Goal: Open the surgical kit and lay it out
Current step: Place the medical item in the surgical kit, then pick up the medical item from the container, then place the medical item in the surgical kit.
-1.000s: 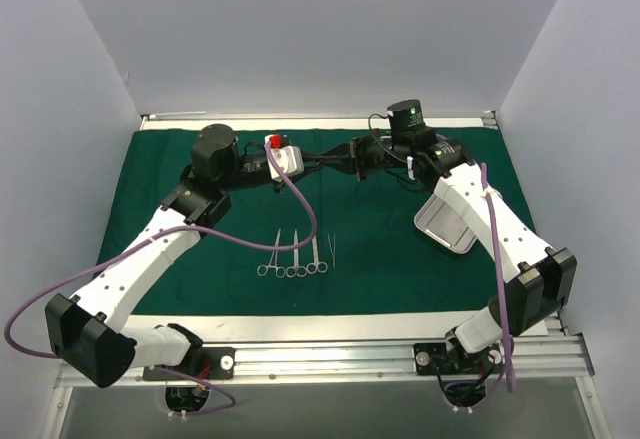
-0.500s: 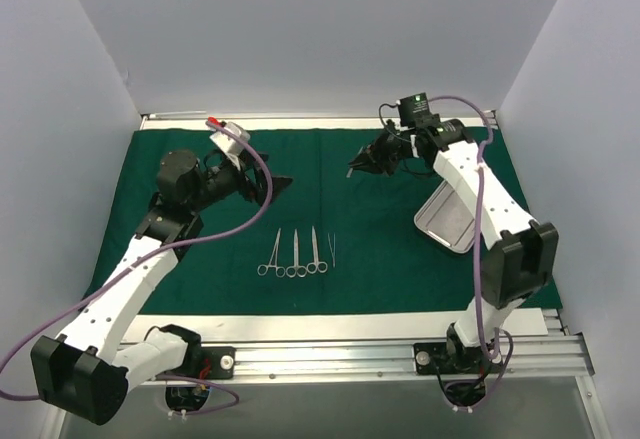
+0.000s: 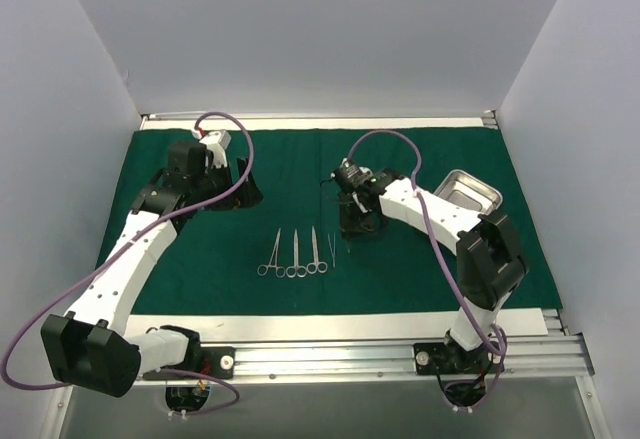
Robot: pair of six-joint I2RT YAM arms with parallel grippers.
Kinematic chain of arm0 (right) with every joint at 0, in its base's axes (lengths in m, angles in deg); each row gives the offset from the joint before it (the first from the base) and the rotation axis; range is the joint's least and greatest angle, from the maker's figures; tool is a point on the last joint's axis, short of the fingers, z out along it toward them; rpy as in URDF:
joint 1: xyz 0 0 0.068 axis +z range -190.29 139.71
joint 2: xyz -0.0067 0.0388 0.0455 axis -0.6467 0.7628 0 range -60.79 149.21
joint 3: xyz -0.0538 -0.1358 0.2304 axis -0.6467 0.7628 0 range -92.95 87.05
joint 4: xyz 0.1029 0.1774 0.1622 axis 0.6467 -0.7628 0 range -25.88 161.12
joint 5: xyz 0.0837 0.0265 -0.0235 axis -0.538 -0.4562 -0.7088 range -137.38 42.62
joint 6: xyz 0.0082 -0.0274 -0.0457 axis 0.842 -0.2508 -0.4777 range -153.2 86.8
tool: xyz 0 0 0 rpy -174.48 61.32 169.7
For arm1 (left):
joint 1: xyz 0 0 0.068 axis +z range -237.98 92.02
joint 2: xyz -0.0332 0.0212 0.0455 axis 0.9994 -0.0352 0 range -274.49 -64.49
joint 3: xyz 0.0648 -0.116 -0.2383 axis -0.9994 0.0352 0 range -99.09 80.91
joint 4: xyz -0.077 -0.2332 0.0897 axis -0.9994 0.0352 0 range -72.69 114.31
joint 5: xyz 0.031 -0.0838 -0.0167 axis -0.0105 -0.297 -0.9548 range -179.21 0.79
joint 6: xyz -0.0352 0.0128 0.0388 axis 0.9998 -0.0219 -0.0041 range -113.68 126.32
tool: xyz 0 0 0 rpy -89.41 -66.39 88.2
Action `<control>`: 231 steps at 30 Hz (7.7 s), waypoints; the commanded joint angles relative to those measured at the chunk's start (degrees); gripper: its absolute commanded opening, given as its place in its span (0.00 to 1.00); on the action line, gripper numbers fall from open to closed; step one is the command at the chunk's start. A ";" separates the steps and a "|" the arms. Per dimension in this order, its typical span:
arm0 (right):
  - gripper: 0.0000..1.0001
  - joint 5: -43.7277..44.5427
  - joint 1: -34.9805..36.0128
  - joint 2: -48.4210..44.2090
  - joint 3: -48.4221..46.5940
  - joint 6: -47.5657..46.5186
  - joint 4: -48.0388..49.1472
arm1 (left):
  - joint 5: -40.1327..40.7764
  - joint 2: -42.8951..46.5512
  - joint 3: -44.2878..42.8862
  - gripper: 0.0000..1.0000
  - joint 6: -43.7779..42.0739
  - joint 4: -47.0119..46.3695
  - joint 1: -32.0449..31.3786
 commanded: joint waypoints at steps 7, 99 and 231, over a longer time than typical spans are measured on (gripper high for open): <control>0.00 12.16 3.55 3.98 4.27 -1.40 6.45 | -0.01 1.20 -1.81 0.94 0.38 8.50 1.42; 0.21 25.09 -50.24 18.84 -12.52 -8.60 -10.25 | -14.86 -22.53 -3.57 0.95 -0.67 2.17 8.71; 0.38 0.75 8.81 -30.83 -8.73 -44.71 8.31 | -43.07 -3.63 -6.91 0.02 48.99 -6.97 -10.18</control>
